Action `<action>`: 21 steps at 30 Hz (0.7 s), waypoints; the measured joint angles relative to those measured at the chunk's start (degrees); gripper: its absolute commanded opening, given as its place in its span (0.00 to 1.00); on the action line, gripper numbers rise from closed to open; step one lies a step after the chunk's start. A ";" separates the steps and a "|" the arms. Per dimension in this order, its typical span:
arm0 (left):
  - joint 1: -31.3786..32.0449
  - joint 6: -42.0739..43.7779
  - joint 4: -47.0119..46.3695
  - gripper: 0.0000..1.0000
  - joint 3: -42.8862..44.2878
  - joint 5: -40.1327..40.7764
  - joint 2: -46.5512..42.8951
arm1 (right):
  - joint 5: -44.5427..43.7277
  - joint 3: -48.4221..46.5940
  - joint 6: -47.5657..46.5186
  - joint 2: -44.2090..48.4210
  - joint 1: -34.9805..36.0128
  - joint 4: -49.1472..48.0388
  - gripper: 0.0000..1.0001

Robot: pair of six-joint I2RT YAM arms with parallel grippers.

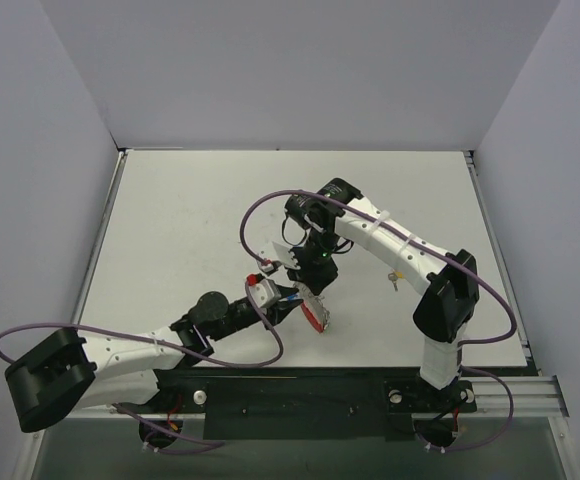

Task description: Put the keys on the keyring

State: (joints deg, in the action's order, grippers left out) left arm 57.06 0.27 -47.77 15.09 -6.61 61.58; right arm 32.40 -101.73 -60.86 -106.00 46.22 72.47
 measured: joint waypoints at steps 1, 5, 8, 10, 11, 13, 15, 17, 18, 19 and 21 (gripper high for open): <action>0.11 0.39 -0.70 0.38 0.42 0.33 1.51 | -0.11 -0.02 0.24 0.00 0.02 0.15 0.00; 0.33 1.33 -4.17 0.37 1.44 0.85 6.40 | -0.42 -0.04 0.96 -0.09 0.02 0.76 0.00; 0.50 1.57 -6.54 0.36 2.21 0.98 8.81 | -0.28 -0.07 1.05 -0.46 -0.20 1.18 0.00; 0.59 1.62 -7.80 0.34 2.25 1.29 9.84 | -0.37 -0.07 1.07 -0.52 -0.39 1.53 0.00; 0.61 1.57 -8.31 0.34 2.25 1.38 10.12 | -0.35 -0.07 1.07 -0.52 -0.42 1.60 0.00; 0.61 1.51 -9.40 0.33 2.29 1.42 10.71 | -0.24 -0.07 1.14 -0.52 -0.42 1.60 0.00; 0.61 1.27 -10.25 0.33 2.32 1.38 11.23 | -0.09 -0.07 1.40 -0.52 -0.46 1.66 0.00; 0.61 0.66 -10.99 0.33 2.32 1.25 11.67 | 0.02 -0.07 1.86 -0.52 -0.55 1.70 0.00; 0.61 0.02 -11.61 0.33 2.32 1.18 11.89 | 0.24 -0.07 2.21 -0.52 -0.59 1.68 0.00; 0.61 -0.20 -12.13 0.33 2.32 1.05 12.04 | 0.50 -0.07 2.58 -0.52 -0.72 1.68 0.00; 0.61 -1.03 -13.35 0.33 2.32 0.90 12.31 | 1.31 -0.07 3.15 -0.52 -1.20 1.70 0.00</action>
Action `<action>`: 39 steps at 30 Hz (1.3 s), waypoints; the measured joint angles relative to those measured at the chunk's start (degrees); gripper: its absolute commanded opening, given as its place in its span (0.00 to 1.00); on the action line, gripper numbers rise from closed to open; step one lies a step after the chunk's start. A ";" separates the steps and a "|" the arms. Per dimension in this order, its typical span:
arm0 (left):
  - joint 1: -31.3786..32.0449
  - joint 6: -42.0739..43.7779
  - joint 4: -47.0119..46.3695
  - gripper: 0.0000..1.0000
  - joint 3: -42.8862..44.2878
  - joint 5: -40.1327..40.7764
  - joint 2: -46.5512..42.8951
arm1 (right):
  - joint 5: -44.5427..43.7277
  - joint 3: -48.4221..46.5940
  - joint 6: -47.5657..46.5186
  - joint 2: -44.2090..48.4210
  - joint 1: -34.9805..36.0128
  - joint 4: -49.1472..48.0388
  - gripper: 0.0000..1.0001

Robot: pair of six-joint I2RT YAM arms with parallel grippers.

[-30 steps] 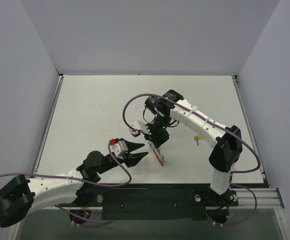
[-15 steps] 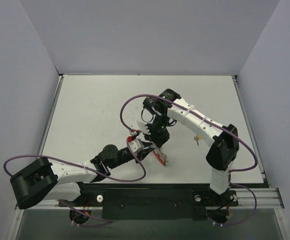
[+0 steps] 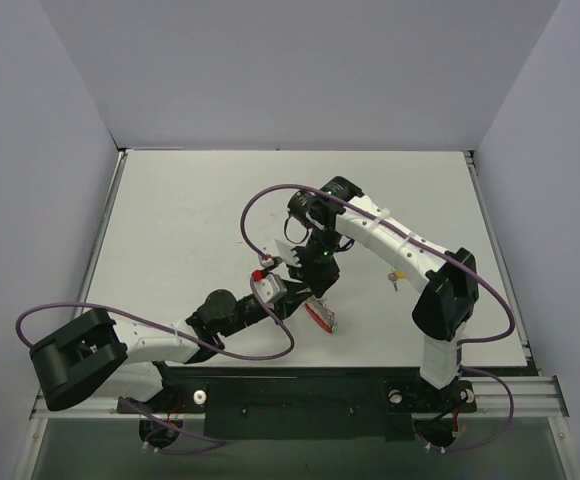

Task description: Put the keys on the keyring

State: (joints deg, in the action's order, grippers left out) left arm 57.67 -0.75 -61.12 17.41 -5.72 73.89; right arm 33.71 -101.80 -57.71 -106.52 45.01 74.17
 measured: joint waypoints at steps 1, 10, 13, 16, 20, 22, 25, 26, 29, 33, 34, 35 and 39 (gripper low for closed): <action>0.00 -0.28 -0.48 0.33 0.00 -0.07 0.04 | 0.44 0.00 0.28 0.00 -0.15 0.00 0.00; 0.11 -2.05 -3.76 0.33 -0.74 0.04 -0.33 | 2.73 0.11 0.81 0.00 -1.95 0.20 0.00; 0.15 -1.86 -2.05 0.34 -2.23 1.44 -3.08 | 2.86 0.13 0.72 0.00 -2.25 0.04 0.00; 0.15 -1.79 -0.76 0.35 -3.15 2.32 -6.51 | 3.06 0.13 0.68 0.00 -2.29 -0.15 0.00; 0.15 -2.10 -0.81 0.35 -3.19 1.90 -7.41 | 3.63 0.13 0.66 0.00 -2.29 -0.24 0.00; 0.15 -2.67 -1.05 0.35 -3.19 1.22 -6.27 | 4.02 0.13 0.66 0.00 -2.29 -0.26 0.00; 0.15 -3.30 -1.81 0.35 -3.17 0.46 -3.63 | 4.37 0.48 0.68 0.00 -2.29 -0.55 0.00; 0.15 -3.43 -2.08 0.35 -3.17 0.31 -2.71 | 4.50 0.76 0.68 0.00 -2.29 -0.70 0.00; 0.15 -3.56 -2.51 0.35 -3.06 0.09 -0.87 | 4.70 1.38 0.70 0.00 -2.29 -1.03 0.00; 0.15 -3.78 -3.65 0.34 -1.97 -0.13 1.51 | 4.72 1.51 0.68 0.00 -2.32 -1.18 0.00; 0.15 -4.04 -4.15 0.34 -1.77 -0.31 2.05 | 4.72 1.57 0.68 0.00 -2.36 -1.29 0.00; 0.15 -4.22 -4.50 0.34 -1.60 -0.39 2.47 | 4.79 1.66 0.70 0.00 -2.45 -1.40 0.00; 0.15 -4.96 -6.16 0.26 -1.16 -0.72 3.52 | 5.11 1.75 0.70 0.00 -2.60 -1.64 0.00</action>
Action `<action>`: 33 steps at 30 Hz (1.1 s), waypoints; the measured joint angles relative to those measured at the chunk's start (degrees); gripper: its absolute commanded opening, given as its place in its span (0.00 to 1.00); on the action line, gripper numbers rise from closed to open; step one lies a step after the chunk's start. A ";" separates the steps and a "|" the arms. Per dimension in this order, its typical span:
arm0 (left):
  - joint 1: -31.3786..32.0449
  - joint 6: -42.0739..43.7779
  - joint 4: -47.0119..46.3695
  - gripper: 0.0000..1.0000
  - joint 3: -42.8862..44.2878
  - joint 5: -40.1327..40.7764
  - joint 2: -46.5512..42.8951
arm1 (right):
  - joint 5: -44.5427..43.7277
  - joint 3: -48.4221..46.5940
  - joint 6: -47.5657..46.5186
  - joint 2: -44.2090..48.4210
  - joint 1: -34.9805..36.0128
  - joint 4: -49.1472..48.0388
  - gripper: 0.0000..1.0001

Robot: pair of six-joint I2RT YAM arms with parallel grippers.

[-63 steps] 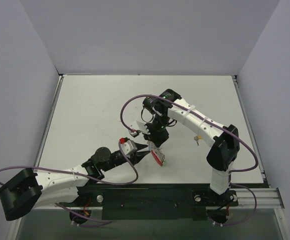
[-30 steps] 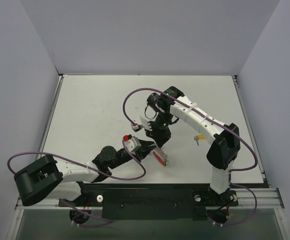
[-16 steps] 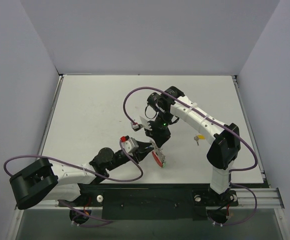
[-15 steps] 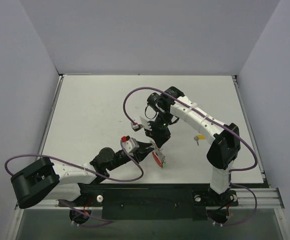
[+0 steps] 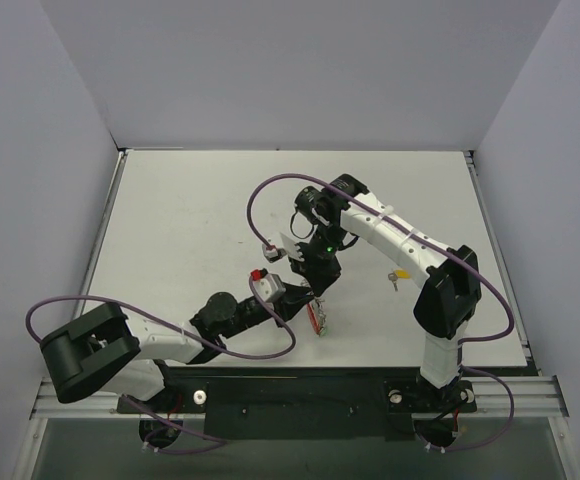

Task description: Put the keys on the keyring

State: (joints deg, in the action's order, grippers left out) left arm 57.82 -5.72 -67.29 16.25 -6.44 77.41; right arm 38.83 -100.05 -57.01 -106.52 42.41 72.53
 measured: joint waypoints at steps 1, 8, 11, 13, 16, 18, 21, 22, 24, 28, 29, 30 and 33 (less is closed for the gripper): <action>0.00 -0.13 -0.22 0.24 0.02 -0.04 0.22 | 0.04 0.07 -0.02 0.00 -0.02 0.00 0.00; -0.02 -0.98 -0.04 0.00 0.57 -0.66 0.98 | 0.26 0.26 0.02 0.02 -0.39 -0.09 0.00; -0.02 -1.07 0.26 0.00 0.63 -0.70 0.98 | 0.37 0.37 0.04 0.02 -0.44 -0.11 0.00; -0.04 -0.98 0.50 0.00 0.63 -0.92 0.94 | 0.44 0.59 0.04 0.02 -0.44 -0.13 0.04; -0.02 -0.96 1.20 0.00 0.61 -0.92 0.59 | 0.66 1.03 0.37 0.02 -0.52 -0.46 0.29; 0.00 -0.98 1.73 0.00 0.55 -0.70 0.22 | 1.66 1.44 0.63 0.15 -1.05 -0.94 0.37; -0.02 -1.22 1.16 0.00 -0.57 0.26 -1.31 | 3.93 3.34 0.81 1.18 -2.38 -2.64 0.40; -0.02 -1.38 0.74 0.00 -1.11 0.63 -2.01 | 4.52 4.09 0.76 1.70 -3.08 -3.15 0.40; -0.02 -1.77 -0.66 0.00 -2.25 1.36 -3.30 | 5.75 6.01 0.44 3.13 -4.72 -4.70 0.40; -0.02 -3.56 -3.80 0.00 -4.52 3.21 -3.89 | 8.33 9.64 -4.02 6.86 -7.58 -7.19 0.40; -0.02 -4.20 -3.91 0.00 -5.07 3.74 -3.87 | 9.38 10.10 -5.86 7.69 -8.46 -7.37 0.40; -0.02 -5.11 -4.37 0.00 -5.92 4.85 -3.45 | 10.62 10.21 -7.54 8.35 -9.22 -7.52 0.39; 0.00 -7.50 -4.48 0.00 -7.34 7.13 -2.03 | 14.69 10.16 -11.45 9.29 -10.95 -8.33 0.37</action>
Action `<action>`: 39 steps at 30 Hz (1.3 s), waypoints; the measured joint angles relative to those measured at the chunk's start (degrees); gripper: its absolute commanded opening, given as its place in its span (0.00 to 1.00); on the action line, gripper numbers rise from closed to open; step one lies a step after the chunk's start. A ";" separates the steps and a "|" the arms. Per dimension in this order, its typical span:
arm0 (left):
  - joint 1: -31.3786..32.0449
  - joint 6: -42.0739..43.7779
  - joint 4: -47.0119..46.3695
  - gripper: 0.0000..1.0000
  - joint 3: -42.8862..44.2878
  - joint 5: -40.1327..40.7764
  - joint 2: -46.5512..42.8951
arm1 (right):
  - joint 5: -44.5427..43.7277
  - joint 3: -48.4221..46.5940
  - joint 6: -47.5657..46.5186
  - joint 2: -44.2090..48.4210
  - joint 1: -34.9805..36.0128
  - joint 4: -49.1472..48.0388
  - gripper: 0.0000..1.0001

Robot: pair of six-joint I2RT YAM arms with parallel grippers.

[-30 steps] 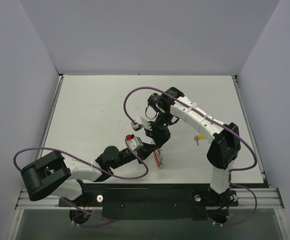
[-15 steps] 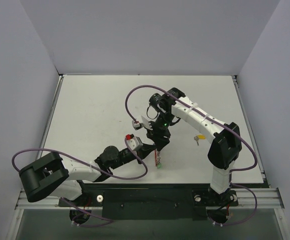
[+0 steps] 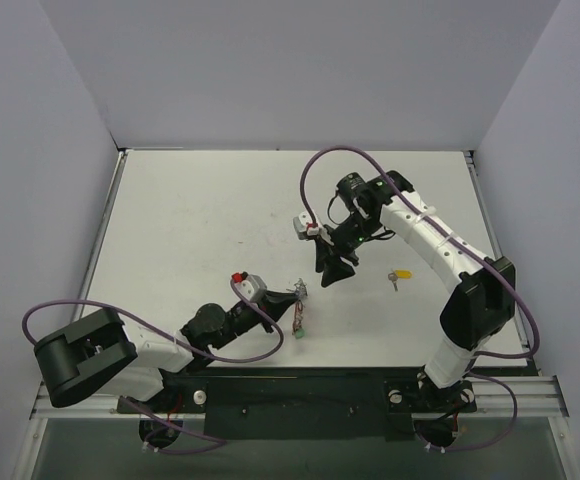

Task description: Put the keys on the keyring

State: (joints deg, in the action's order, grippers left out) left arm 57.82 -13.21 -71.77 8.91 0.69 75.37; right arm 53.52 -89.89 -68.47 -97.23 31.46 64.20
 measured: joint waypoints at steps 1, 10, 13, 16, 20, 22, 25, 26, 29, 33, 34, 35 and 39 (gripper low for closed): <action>0.00 -0.68 0.07 0.00 -0.31 0.72 0.20 | 1.27 0.00 -0.98 0.00 -0.22 -0.20 0.36; 0.00 -2.34 -0.09 0.00 -0.42 1.99 -0.37 | 7.50 0.02 -4.87 -2.36 0.37 -0.79 0.30; 0.00 -2.54 -0.09 0.00 -0.39 1.64 -0.37 | 7.61 0.02 -5.14 -4.48 0.98 -0.94 0.29; 0.00 -2.62 -0.09 0.00 -0.28 1.22 -0.59 | 7.50 0.02 -5.18 -5.51 1.81 -1.14 0.29; 0.00 -2.64 -0.09 0.00 0.24 0.68 -1.20 | 7.45 0.11 -5.20 -5.68 2.54 -1.22 0.29; 0.00 -2.62 -0.11 0.00 0.63 0.44 -1.64 | 7.48 0.28 -5.20 -5.75 2.64 -1.27 0.29; 0.00 -2.60 -0.13 0.00 0.90 0.26 -2.38 | 7.45 0.87 -5.20 -5.77 2.67 -1.33 0.28; 0.00 -2.60 -0.13 0.00 0.90 0.24 -2.58 | 7.45 1.01 -5.20 -5.77 2.67 -1.38 0.26; 0.00 -2.60 -0.13 0.00 0.90 0.09 -3.10 | 7.50 1.03 -5.16 -5.79 2.67 -1.51 0.20; 0.00 -2.51 -0.13 0.00 0.90 0.07 -3.82 | 7.56 1.14 -5.16 -5.79 2.78 -1.64 0.18; 0.00 -2.47 -0.13 0.00 0.90 0.09 -4.00 | 7.56 1.18 -5.16 -5.79 2.84 -1.68 0.17; 0.00 -2.45 -0.13 0.00 0.90 0.09 -4.13 | 7.56 1.22 -5.16 -5.79 2.95 -1.68 0.17; 0.00 -2.38 -0.13 0.00 0.94 0.09 -4.24 | 7.61 1.29 -5.16 -5.79 3.54 -1.68 0.16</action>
State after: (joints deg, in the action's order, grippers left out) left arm 57.82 -15.59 -71.90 9.85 0.78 71.13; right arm 61.12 -88.60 -73.63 -103.02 35.00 62.52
